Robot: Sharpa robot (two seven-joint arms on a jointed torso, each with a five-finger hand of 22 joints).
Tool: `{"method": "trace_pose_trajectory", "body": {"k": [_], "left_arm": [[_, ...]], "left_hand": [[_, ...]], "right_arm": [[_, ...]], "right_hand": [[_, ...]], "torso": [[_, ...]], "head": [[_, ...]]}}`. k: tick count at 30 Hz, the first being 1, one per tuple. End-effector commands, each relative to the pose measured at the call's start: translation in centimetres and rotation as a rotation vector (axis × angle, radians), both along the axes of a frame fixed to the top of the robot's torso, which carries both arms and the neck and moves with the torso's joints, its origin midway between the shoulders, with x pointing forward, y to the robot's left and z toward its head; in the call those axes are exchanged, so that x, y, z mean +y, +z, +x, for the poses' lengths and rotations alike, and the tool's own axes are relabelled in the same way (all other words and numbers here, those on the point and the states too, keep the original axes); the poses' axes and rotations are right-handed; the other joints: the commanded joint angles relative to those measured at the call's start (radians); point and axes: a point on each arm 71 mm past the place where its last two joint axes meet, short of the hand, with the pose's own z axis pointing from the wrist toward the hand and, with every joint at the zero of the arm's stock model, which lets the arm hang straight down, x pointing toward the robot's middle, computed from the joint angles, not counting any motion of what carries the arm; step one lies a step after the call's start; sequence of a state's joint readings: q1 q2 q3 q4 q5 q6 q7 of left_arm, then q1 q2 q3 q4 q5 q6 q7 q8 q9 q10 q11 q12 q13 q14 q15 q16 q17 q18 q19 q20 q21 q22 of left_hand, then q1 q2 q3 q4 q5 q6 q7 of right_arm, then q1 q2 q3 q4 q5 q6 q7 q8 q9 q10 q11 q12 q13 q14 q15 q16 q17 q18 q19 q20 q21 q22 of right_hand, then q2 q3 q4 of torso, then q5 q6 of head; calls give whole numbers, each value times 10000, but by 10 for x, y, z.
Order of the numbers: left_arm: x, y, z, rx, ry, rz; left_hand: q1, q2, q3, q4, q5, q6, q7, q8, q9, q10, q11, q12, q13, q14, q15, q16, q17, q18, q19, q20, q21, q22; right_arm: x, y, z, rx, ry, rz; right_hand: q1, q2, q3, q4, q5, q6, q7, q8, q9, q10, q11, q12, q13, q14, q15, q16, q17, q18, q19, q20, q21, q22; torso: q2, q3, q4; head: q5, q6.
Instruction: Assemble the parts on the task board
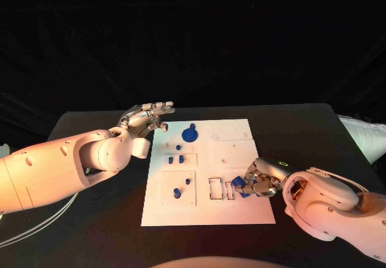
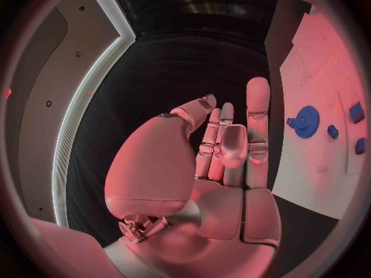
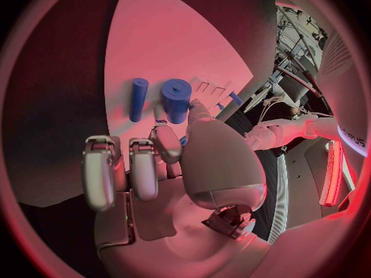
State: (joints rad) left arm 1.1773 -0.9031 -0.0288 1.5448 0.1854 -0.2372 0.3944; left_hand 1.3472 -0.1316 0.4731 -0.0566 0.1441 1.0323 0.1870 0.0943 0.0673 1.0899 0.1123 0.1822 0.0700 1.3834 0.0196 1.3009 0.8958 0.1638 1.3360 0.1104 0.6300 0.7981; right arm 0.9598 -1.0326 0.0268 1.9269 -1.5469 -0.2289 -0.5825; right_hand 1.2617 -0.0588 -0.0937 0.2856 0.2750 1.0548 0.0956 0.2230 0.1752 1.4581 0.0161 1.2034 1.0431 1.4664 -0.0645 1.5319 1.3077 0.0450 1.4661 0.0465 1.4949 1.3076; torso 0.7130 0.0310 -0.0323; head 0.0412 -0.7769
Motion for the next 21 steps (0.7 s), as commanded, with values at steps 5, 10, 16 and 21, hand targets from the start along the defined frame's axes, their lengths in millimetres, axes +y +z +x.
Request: {"method": "trace_pose_trajectory", "body": {"k": [5, 10, 16, 21], "left_arm": [[-3, 1, -1, -98, -195, -100], [-3, 1, -1, -95, -220, -111], [-2, 1, -1, -91, -217, -108], [-2, 1, -1, -88, -221, -109]], "left_hand": [[-34, 40, -12, -57, -19, -34, -8, -38, 2, -79, 2, 63, -13, -93, -3, -20, -18, 126, -80, 11, -48, -7], [-32, 55, -7, -56, -17, -33, -10, -35, 2, -81, 1, 69, -12, -95, -3, -19, -20, 126, -81, 11, -48, -7], [-29, 60, -4, -59, -16, -34, -12, -35, 2, -85, 0, 73, -12, -96, -4, -19, -25, 127, -81, 12, -47, -7], [-29, 60, -4, -59, -16, -34, -12, -35, 2, -85, 0, 73, -12, -96, -4, -19, -25, 127, -81, 12, -47, -7]], "right_arm": [[-1, -14, -1, 438, -12, -338], [-1, -12, 0, 160, -266, 22], [-1, -1, -5, -269, -807, 1052], [1, 12, -8, -387, -1090, 1788]], "right_hand": [[423, 296, -8, -105, 262, 167, -107, 223, 153, 157, -111, 1459, 3285, 929, 23, 87, 2064, -177, 523, -13, 70, 1566], [854, 544, 152, -299, 368, 277, -189, 359, 292, 195, -184, 1510, 3381, 939, -36, 114, 2114, -191, 552, -60, 109, 1627], [1179, 684, 347, -459, 578, 342, -271, 461, 429, 249, -262, 1558, 3476, 954, -105, 154, 2189, -211, 594, -129, 162, 1706], [1154, 671, 374, -421, 911, 332, -288, 488, 507, 289, -280, 1598, 3547, 961, -124, 172, 2222, -221, 614, -155, 187, 1745]], "torso": [[-4, -5, 1], [-13, -6, -2], [-12, -2, 1], [-2, -2, -3]], "head": [[22, -33], [15, -21], [24, -1], [8, 13]]}}
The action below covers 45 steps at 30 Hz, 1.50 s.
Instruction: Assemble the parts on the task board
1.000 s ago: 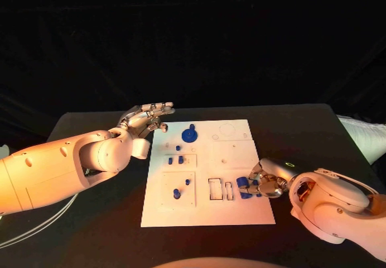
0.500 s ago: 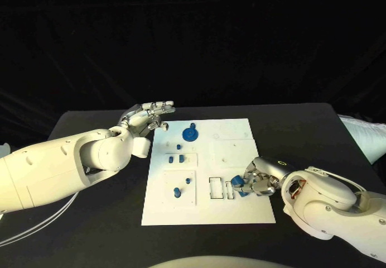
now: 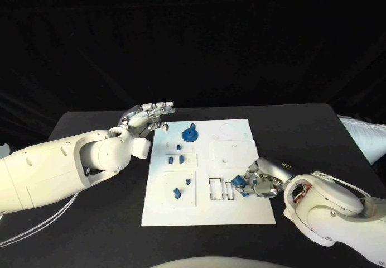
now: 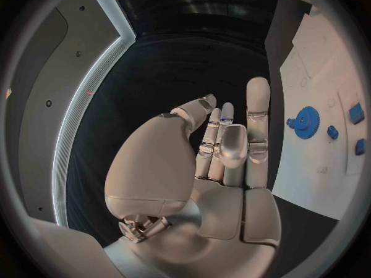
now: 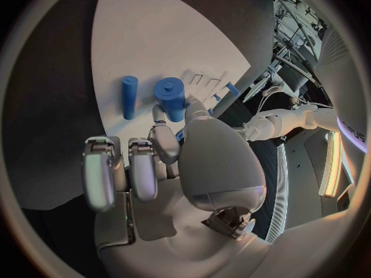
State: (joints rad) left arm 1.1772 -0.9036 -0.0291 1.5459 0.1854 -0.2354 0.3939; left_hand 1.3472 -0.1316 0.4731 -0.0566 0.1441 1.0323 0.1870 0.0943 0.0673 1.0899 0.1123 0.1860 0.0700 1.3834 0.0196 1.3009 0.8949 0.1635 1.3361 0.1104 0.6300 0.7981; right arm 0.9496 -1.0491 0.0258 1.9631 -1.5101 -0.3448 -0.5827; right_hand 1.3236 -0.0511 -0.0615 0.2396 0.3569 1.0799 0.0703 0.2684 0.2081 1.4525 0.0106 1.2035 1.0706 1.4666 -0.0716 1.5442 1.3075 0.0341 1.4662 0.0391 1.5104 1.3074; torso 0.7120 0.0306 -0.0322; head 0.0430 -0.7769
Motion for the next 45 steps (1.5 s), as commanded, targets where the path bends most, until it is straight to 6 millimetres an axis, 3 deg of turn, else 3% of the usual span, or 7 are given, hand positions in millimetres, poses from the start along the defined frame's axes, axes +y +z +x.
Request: {"method": "trace_pose_trajectory", "body": {"k": [1, 16, 22, 32, 45], "left_arm": [[-2, 1, -1, -93, -198, -101], [-3, 1, -1, -85, -226, -109], [-4, 1, -1, -86, -244, -118], [-3, 1, -1, -85, -183, -87], [-3, 1, -1, -74, -188, -84]], "left_hand": [[-29, 60, -3, -59, -16, -35, -12, -34, 3, -85, 0, 35, -12, -96, -4, -19, -16, 130, -82, 12, -47, -7], [-29, 60, -3, -59, -16, -35, -12, -34, 3, -85, 0, 35, -12, -96, -4, -19, -16, 130, -82, 12, -47, -7], [-29, 60, -3, -59, -16, -35, -12, -34, 3, -85, 0, 35, -12, -96, -4, -19, -16, 130, -82, 12, -47, -7], [-41, 43, -15, -76, -18, -78, -10, -48, -4, -139, 7, 51, -16, -95, -2, -5, -10, 132, -84, 14, -43, -6], [-47, 37, -17, -85, -16, -127, -8, -69, -12, -177, 11, 58, -18, -100, 1, -2, -22, 132, -85, 17, -43, -7]], "right_arm": [[1, 8, -1, -23, -589, 878], [32, 5, -2, 775, -131, 1320], [44, 0, 0, 1010, 198, 1169], [50, -9, 3, 1448, 743, 282], [53, -9, 3, 1354, 1021, -12]], "right_hand": [[530, 593, 55, 44, 120, 80, -36, 37, 184, 348, -226, 1598, 3276, 960, -54, 51, 2228, -112, 616, -84, 35, 1751], [423, 608, 60, 148, 304, 65, -35, 46, 243, 353, -227, 1560, 3279, 957, -58, 42, 2211, -111, 615, -93, 33, 1748], [134, 680, 22, 377, 326, 100, -47, 81, 318, 369, -233, 1528, 3286, 955, -60, 37, 2202, -109, 611, -94, 26, 1740], [-635, 855, -149, 487, 84, 518, -228, 331, 608, 334, -375, 1211, 3115, 938, -169, -8, 2127, -99, 596, -173, -1, 1708], [-915, 932, -222, 491, -52, 648, -316, 437, 801, 290, -456, 847, 2872, 937, -243, -14, 2121, -96, 592, -245, -12, 1697]], "torso": [[12, 1, -3], [10, -6, 2], [12, -18, 8], [15, -2, -12], [18, 2, -8]], "head": [[-13, 17], [44, -50], [66, -38], [125, -75], [132, -114]]}}
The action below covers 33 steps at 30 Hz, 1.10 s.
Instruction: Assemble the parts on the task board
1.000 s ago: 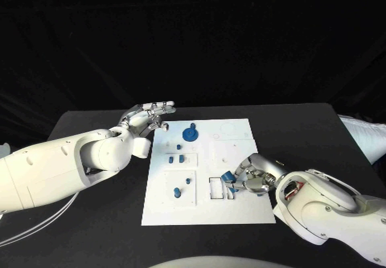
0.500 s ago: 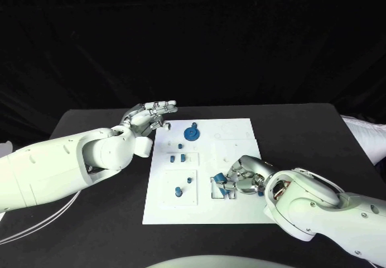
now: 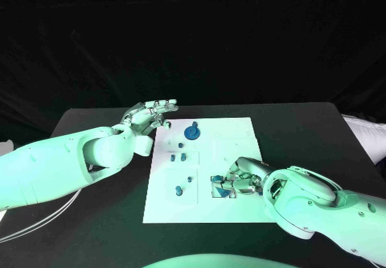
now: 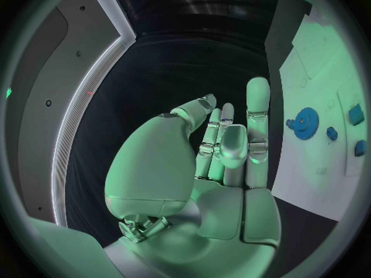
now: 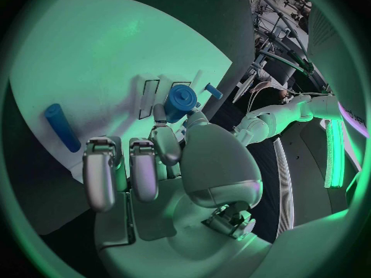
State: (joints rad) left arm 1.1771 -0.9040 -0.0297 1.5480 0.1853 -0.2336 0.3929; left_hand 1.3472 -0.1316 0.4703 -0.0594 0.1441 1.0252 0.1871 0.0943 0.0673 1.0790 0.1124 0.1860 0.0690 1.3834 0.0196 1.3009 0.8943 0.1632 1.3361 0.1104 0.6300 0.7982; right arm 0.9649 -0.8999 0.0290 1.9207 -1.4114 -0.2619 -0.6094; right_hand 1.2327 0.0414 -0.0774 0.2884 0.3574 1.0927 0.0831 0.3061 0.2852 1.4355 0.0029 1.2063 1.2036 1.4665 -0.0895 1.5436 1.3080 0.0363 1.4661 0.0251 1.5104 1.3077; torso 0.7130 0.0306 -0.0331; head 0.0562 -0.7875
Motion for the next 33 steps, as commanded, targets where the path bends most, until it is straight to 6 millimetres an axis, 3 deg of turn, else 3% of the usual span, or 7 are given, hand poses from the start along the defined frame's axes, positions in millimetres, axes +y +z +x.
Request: {"method": "trace_pose_trajectory", "body": {"k": [1, 8, 10, 13, 20, 27, 33], "left_arm": [[-2, 1, -1, -87, -152, -75], [-2, 1, -1, -84, -155, -76], [-2, 1, -1, -83, -154, -74], [-2, 1, -1, -69, -155, -68], [-1, 1, -1, -39, -175, -64], [-1, 1, -1, -31, -183, -64], [-1, 1, -1, -26, -189, -65]], "left_hand": [[-47, 37, 11, -57, -16, -55, -9, -70, -12, -67, 11, 58, -9, -100, 1, -2, -16, 134, -85, 17, -43, -7], [-53, 39, 10, -57, -16, -70, -5, -75, -14, -76, 13, 64, -9, -101, 2, -1, -20, 134, -86, 18, -42, -7], [-53, 39, 10, -57, -16, -70, -5, -75, -14, -76, 13, 64, -9, -101, 2, -1, -20, 134, -86, 18, -42, -7], [-64, 38, 6, -55, -16, -85, 3, -81, -15, -84, 16, 73, -8, -102, 5, 2, -19, 134, -86, 20, -41, -7], [-88, 32, -6, -49, -18, -114, 20, -92, -17, -98, 27, 88, -6, -106, 11, 2, -32, 133, -89, 24, -46, -12], [-88, 32, -6, -49, -18, -114, 20, -92, -17, -98, 27, 88, -6, -106, 11, 2, -32, 133, -89, 24, -46, -12], [-88, 32, -6, -49, -18, -114, 20, -92, -17, -98, 27, 88, -6, -106, 11, 2, -32, 133, -89, 24, -46, -12]], "right_arm": [[1, -4, -3, 133, 278, -475], [2, -3, -2, -90, 276, -487], [2, -2, -1, -232, 259, -487], [3, 0, -1, -474, 285, -498], [3, 4, -1, -1072, 334, -555], [0, 7, -5, -1183, 367, -447], [-2, 9, -7, -1265, 354, -423]], "right_hand": [[-22, 8, -69, 2, -59, 528, -449, 68, 43, 460, -383, 800, 1529, 938, -68, -9, 2116, -118, 593, -108, -12, 1693], [-500, 36, -291, 20, -197, 558, -477, 120, 197, 484, -410, 686, 1466, 936, -94, -18, 2103, -118, 593, -144, -19, 1689], [-1164, 81, -657, -78, -1130, 547, -495, 135, 288, 491, -412, 627, 1441, 932, -103, -29, 2088, -116, 588, -153, -30, 1677], [-1791, -163, -1199, 30, -2361, 505, -487, 143, 405, 489, -416, 554, 1417, 929, -106, -40, 2073, -111, 579, -159, -46, 1659], [-3041, -714, -1423, 67, -2498, 456, -490, 180, 660, 504, -419, 487, 1423, 935, -106, -30, 2097, -120, 599, -159, -26, 1700], [-1265, -658, -890, -419, -2049, 485, -540, 243, 945, 581, -460, 685, 1633, 942, -139, -15, 2129, -125, 609, -185, -18, 1722], [1, -538, -586, -1013, -2405, 460, -539, 244, 1086, 596, -469, 714, 1699, 946, -151, -7, 2146, -131, 619, -198, -6, 1746]], "torso": [[6, 1, 3], [-3, -12, -1], [-6, -13, -1], [-10, -6, 3], [1, 3, -1], [2, 13, -5], [-7, 3, -5]], "head": [[0, -9], [0, -8], [-3, -4], [-8, 9], [-6, 21], [-20, 18], [-24, 16]]}}
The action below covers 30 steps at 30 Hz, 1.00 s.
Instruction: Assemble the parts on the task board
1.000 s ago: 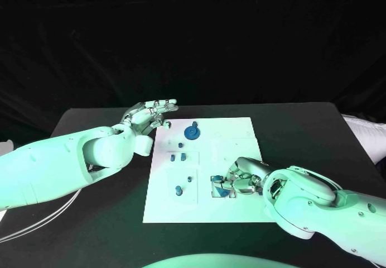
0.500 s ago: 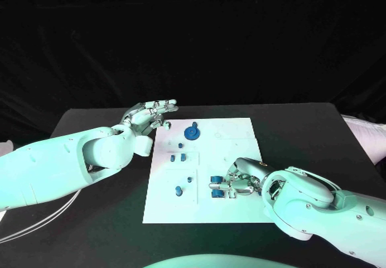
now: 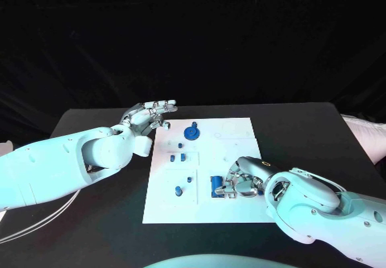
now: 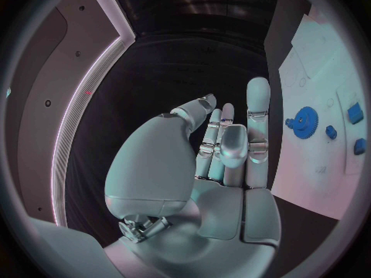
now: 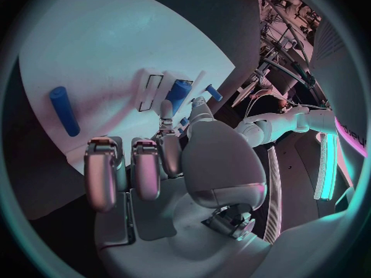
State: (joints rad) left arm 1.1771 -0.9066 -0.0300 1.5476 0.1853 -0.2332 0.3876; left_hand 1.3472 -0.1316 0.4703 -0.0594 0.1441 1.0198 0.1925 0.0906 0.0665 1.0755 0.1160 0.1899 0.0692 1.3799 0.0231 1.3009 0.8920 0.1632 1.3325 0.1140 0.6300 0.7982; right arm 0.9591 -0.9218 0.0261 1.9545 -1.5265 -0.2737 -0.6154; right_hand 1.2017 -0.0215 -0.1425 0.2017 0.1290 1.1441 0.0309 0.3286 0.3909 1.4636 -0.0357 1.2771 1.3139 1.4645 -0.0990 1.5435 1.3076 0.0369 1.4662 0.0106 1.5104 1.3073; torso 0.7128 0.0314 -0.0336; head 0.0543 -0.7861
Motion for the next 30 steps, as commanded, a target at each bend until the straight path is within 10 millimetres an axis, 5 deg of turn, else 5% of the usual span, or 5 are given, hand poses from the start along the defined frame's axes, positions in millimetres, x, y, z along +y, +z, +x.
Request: {"method": "trace_pose_trajectory", "body": {"k": [1, 5, 15, 22, 30], "left_arm": [[-2, 1, -1, -75, -206, -97], [-2, 1, -1, -67, -204, -93], [-4, 0, 0, -60, -235, -103], [-5, 0, 0, -62, -251, -110], [-6, 0, 0, -61, -277, -121]], "left_hand": [[-88, 32, -6, -50, -18, -60, -34, -54, -10, -63, -9, 48, -8, -71, -25, 2, -9, 134, -53, -12, -46, -12], [-88, 32, -6, -50, -18, -60, -34, -54, -10, -63, -9, 48, -8, -71, -25, 2, -9, 134, -53, -12, -46, -12], [-88, 32, -6, -50, -18, -60, -34, -54, -10, -63, -9, 48, -8, -71, -25, 2, -9, 134, -53, -12, -46, -12], [-101, 37, -11, -49, -14, -71, -32, -55, -7, -75, -6, 68, -6, -74, -18, 5, -17, 135, -59, -7, -58, -23], [-101, 37, -11, -49, -14, -71, -32, -55, -7, -75, -6, 68, -6, -74, -18, 5, -17, 135, -59, -7, -58, -23]], "right_arm": [[-2, 3, 0, -369, -10, 43], [-13, 7, -1, -410, -484, 640], [-69, 25, 4, -481, -1375, 989], [-96, 24, 3, -714, -1657, -227], [-103, 7, -1, -166, -1395, -1441]], "right_hand": [[480, 155, 144, -225, -254, -73, -15, 7, 45, 316, -82, 17, 611, 964, -57, -11, 2143, -138, 620, -55, -4, 1754], [570, 222, 222, -223, -142, -369, 111, -228, -3, 326, 13, 101, 695, 968, 7, -1, 2163, -142, 624, -22, 2, 1766], [845, 438, 440, -160, 1181, -1112, 578, -1339, -660, 272, 410, 94, 780, 968, 357, 1, 2167, -142, 616, 297, 2, 1775], [840, 450, 464, -93, 1390, -807, 534, -1397, -798, 289, 388, 132, 827, 976, 355, 25, 2208, -152, 637, 328, 37, 1825], [661, 423, 394, 101, 1163, -633, 503, -1452, -886, 269, 364, 41, 793, 961, 335, -15, 2143, -141, 614, 315, 8, 1788]], "torso": [[-6, -5, 3], [-5, 5, -20], [-30, -32, -38], [-32, -18, -61], [-30, -22, -27]], "head": [[-5, 6], [-50, 57], [-330, 149], [-457, 171], [-501, 176]]}}
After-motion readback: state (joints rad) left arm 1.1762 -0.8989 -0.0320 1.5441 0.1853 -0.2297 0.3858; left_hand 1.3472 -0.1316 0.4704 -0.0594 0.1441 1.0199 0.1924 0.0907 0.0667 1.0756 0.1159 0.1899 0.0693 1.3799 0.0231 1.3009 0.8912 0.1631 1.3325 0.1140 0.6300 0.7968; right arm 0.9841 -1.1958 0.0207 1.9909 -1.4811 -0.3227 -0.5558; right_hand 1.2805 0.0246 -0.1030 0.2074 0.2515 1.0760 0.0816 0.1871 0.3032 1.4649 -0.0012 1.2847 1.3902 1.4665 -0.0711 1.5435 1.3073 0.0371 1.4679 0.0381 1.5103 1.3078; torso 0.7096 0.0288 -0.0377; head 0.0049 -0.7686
